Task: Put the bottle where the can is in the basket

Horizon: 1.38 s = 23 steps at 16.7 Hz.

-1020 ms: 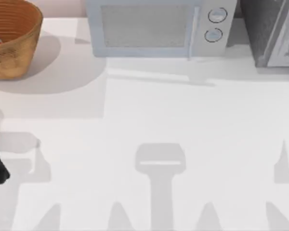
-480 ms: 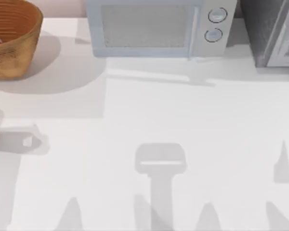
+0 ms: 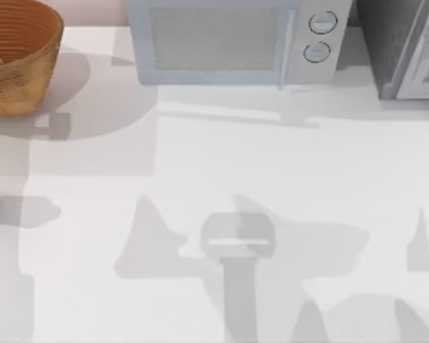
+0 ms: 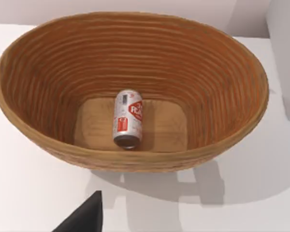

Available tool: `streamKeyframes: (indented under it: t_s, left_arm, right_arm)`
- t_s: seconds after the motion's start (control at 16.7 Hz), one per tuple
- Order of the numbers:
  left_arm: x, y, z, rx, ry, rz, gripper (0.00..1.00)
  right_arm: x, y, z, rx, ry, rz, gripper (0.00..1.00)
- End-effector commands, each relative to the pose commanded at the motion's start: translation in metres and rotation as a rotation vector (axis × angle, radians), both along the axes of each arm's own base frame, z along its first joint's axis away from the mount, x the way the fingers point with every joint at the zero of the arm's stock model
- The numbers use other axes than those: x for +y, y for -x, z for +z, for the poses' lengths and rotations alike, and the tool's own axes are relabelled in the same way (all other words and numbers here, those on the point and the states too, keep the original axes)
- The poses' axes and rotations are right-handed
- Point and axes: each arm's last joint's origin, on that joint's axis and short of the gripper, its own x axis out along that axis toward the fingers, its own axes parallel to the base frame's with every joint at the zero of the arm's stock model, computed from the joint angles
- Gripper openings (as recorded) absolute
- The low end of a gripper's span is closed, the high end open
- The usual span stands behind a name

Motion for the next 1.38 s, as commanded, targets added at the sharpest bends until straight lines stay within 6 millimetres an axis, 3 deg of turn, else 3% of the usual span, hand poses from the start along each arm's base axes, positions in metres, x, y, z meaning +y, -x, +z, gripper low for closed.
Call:
streamKeyframes:
  t_s: [0.12, 0.3, 0.48, 0.66, 0.84, 1.02, 1.14, 1.38]
  left_arm:
    - [0.013, -0.048, 0.006, 0.094, 0.025, -0.015, 1.00]
    - [0.034, -0.118, -0.008, 0.231, 0.063, -0.038, 1.00]
    - [0.051, -0.176, -0.043, 0.357, 0.098, -0.060, 1.00]
    - [0.063, -0.217, -0.090, 0.466, 0.128, -0.080, 1.00]
    - [0.069, -0.240, -0.135, 0.554, 0.151, -0.097, 1.00]
    - [0.071, -0.249, -0.169, 0.615, 0.166, -0.108, 1.00]
    - [0.072, -0.252, -0.180, 0.634, 0.170, -0.111, 1.00]
    - [0.072, -0.252, -0.181, 0.638, 0.171, -0.112, 1.00]
  right_arm:
    - [0.000, 0.000, 0.000, 0.000, 0.000, 0.000, 1.00]
    - [0.000, 0.000, 0.000, 0.000, 0.000, 0.000, 1.00]
    - [0.000, 0.000, 0.000, 0.000, 0.000, 0.000, 1.00]
    - [0.000, 0.000, 0.000, 0.000, 0.000, 0.000, 1.00]
    - [0.000, 0.000, 0.000, 0.000, 0.000, 0.000, 1.00]
    - [0.000, 0.000, 0.000, 0.000, 0.000, 0.000, 1.00]
    - [0.000, 0.000, 0.000, 0.000, 0.000, 0.000, 1.00]
    - [0.000, 0.000, 0.000, 0.000, 0.000, 0.000, 1.00]
